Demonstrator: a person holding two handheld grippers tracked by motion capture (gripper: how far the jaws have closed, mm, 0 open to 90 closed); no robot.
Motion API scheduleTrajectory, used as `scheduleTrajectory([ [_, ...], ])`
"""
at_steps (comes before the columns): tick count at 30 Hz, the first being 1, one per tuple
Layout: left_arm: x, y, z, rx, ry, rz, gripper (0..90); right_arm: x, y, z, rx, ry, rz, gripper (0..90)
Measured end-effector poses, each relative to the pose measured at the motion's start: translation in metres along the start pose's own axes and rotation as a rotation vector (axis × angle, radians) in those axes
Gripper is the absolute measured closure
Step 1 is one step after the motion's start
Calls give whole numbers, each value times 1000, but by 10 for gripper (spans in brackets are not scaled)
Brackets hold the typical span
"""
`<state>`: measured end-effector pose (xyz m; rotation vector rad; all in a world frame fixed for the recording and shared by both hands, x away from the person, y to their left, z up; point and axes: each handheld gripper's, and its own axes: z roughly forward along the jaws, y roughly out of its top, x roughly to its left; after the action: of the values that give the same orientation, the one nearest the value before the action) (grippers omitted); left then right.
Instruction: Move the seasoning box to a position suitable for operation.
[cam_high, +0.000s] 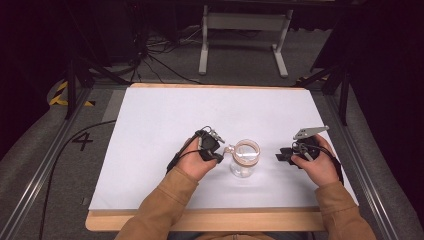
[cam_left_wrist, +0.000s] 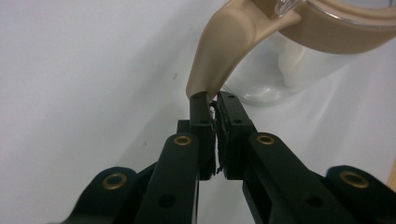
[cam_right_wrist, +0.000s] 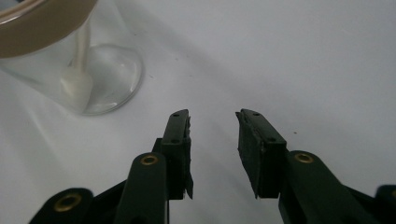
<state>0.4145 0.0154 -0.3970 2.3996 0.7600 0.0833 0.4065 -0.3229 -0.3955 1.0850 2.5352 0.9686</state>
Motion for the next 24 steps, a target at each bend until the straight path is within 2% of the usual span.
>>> scheduleTrajectory([
  [9, 9, 10, 8, -29, 21, 15, 865, 5, -13, -8, 6, -17, 14, 652],
  [12, 11, 14, 11, -44, 45, 31, 864, 7, -18, -12, 8, -27, 19, 646],
  [14, 11, 15, 12, -38, 46, 28, 865, 8, -22, -14, 6, -35, 22, 645],
  [17, 14, 19, 16, -62, 54, 39, 866, 8, -26, -17, 6, -42, 30, 648],
  [21, 16, 20, 17, -72, 53, 56, 859, 9, -28, -18, 9, -46, 35, 647],
  [24, 17, 19, 13, -76, 27, 37, 852, 10, -28, -17, 7, -45, 29, 649],
])
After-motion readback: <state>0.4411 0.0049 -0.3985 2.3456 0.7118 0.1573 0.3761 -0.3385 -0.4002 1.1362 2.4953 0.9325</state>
